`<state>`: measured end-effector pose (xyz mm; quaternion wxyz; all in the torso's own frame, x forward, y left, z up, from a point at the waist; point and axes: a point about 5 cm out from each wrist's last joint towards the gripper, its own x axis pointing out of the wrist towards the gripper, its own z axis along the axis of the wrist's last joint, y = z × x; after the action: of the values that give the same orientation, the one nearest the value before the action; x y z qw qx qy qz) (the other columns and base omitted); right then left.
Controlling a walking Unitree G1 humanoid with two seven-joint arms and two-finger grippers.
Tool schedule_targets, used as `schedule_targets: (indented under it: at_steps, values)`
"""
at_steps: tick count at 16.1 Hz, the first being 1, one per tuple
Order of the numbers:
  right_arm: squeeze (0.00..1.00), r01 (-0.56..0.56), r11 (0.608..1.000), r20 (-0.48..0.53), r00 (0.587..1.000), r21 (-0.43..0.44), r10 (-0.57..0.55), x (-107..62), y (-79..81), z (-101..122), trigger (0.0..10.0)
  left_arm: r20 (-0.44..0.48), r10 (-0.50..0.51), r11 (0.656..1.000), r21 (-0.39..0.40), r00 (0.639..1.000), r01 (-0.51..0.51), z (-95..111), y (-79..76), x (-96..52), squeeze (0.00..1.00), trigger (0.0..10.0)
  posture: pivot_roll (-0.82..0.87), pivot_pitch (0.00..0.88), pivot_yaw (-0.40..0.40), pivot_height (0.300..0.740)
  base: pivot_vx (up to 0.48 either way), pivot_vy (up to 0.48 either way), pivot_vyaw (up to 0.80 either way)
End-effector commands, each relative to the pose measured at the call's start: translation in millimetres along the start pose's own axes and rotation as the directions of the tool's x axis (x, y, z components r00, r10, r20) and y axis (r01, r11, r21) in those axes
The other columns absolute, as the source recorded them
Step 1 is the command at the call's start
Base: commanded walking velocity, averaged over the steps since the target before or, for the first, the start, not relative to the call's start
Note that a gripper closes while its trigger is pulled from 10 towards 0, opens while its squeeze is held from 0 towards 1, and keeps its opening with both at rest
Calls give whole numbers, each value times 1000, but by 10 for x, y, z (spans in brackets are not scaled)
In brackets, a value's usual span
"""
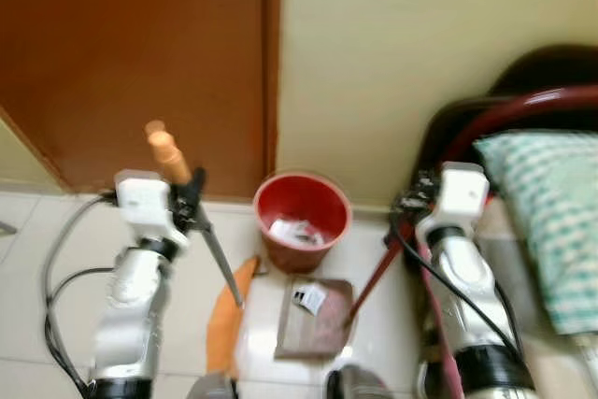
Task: Sweep floor
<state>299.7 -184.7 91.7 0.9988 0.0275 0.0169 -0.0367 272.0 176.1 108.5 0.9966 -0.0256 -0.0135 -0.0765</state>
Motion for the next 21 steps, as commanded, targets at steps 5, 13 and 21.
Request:
schedule_targets:
  at_steps: [5,13,21]
  values:
    - [0,-23,1000,39,999,15,22,29,45,109,10000,-18,32,999,-5,999,-32,-48,55,-7,0,10000,-20,96,-60,740,0,0,0]
    - [0,-214,964,134,972,155,194,95,197,591,10000,-58,305,940,181,951,-291,-174,532,-117,0,10000,-32,103,-54,740,0,0,0]
    - [0,-417,866,224,904,276,364,141,561,1093,10000,-66,328,931,189,942,-311,-249,528,-107,0,10000,-32,102,-56,740,0,0,0]
